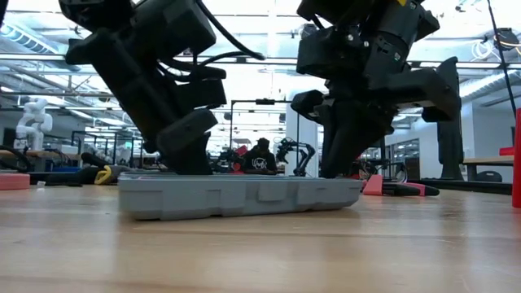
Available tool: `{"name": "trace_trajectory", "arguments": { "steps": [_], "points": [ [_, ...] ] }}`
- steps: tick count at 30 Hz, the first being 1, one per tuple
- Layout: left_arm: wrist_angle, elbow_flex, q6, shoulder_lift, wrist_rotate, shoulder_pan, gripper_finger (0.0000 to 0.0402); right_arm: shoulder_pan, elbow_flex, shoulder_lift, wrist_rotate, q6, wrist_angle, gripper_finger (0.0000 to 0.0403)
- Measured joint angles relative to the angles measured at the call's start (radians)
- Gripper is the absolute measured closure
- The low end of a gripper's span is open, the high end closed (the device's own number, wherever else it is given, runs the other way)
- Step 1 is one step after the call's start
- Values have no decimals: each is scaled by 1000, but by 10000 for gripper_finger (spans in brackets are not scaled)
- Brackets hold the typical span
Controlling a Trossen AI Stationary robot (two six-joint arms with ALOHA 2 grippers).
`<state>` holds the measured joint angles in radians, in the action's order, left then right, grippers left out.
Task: Prefit tool cases
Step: Remove the red hammer from the gray prefit tools case
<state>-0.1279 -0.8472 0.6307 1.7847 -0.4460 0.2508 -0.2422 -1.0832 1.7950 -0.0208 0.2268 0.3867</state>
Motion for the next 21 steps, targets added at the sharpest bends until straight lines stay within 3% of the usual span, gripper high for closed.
{"name": "trace_trajectory", "arguments": {
  "steps": [14, 21],
  "points": [
    [78, 4, -45, 4, 10, -1, 320, 21, -2, 95, 0, 37, -75, 403],
    [54, 5, -61, 3, -2, -2, 334, 8, 6, 71, -197, 37, -82, 403]
  ]
}}
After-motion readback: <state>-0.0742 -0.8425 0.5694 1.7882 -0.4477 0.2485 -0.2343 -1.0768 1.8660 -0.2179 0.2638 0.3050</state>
